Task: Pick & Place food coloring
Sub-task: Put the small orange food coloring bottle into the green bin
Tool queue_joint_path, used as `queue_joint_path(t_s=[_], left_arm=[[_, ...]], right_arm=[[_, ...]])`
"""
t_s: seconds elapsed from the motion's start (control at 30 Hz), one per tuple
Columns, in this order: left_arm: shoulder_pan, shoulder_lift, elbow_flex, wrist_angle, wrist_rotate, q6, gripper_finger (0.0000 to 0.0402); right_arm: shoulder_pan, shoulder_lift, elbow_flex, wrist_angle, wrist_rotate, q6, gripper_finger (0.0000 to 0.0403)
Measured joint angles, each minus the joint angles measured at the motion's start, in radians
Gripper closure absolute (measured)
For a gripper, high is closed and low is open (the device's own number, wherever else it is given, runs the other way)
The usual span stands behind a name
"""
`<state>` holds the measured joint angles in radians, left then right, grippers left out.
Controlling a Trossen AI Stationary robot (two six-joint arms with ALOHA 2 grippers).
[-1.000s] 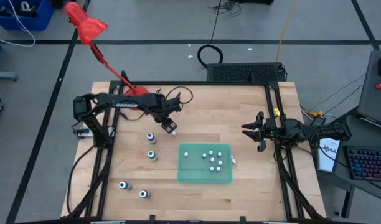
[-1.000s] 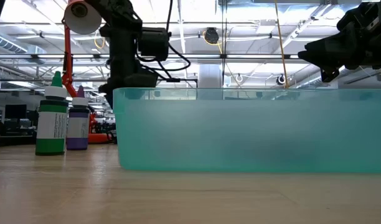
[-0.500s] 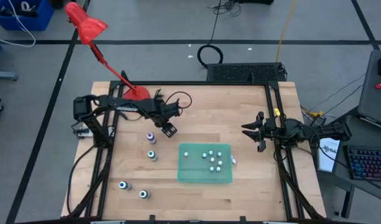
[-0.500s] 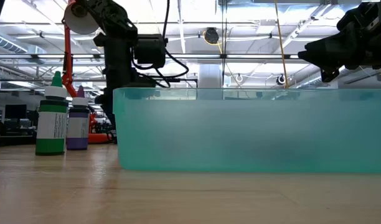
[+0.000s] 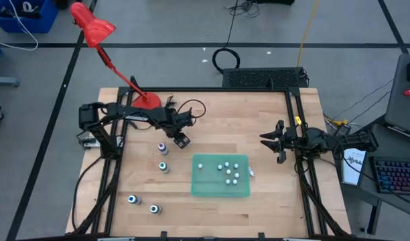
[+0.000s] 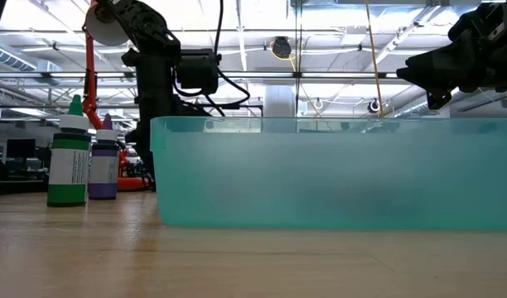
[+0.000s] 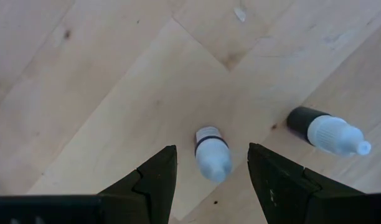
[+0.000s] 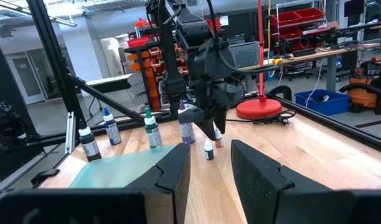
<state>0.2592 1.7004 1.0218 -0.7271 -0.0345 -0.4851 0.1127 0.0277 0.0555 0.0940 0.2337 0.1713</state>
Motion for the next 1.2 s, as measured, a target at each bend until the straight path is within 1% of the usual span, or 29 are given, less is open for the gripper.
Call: queue_joint_path(t_s=[0.43,0.53,0.77,0.8,0.93,1.0,1.07,1.2], left_arm=[[0.000,0.000,0.000,-0.001,-0.022,0.020,0.0206],[0.000,0.000,0.000,-0.001,-0.017,0.031,0.0231],[0.001,0.000,0.000,0.000,-0.014,0.046,0.0336],[0.001,0.000,0.000,0.000,-0.014,0.055,0.0346],[0.001,0.000,0.003,-0.005,0.005,0.087,0.0346],[0.001,0.001,0.028,-0.052,0.028,0.088,0.0346],[-0.007,0.002,0.082,-0.134,0.042,0.091,0.0346],[-0.057,0.001,0.240,-0.325,0.009,0.109,0.0346]], right_arm=[[0.000,0.000,0.000,0.000,0.000,0.000,0.0298],[0.000,0.000,0.000,0.000,0.000,0.000,0.0298],[0.000,0.000,0.000,0.000,0.000,0.000,0.0298],[0.000,0.000,0.000,0.000,0.000,0.000,0.0298],[0.000,0.000,0.000,0.000,0.000,0.000,0.0298],[0.000,0.000,0.000,0.000,0.000,0.000,0.0298],[0.000,0.000,0.000,0.000,0.000,0.000,0.0298],[0.000,0.000,0.000,0.000,0.000,0.000,0.0298]])
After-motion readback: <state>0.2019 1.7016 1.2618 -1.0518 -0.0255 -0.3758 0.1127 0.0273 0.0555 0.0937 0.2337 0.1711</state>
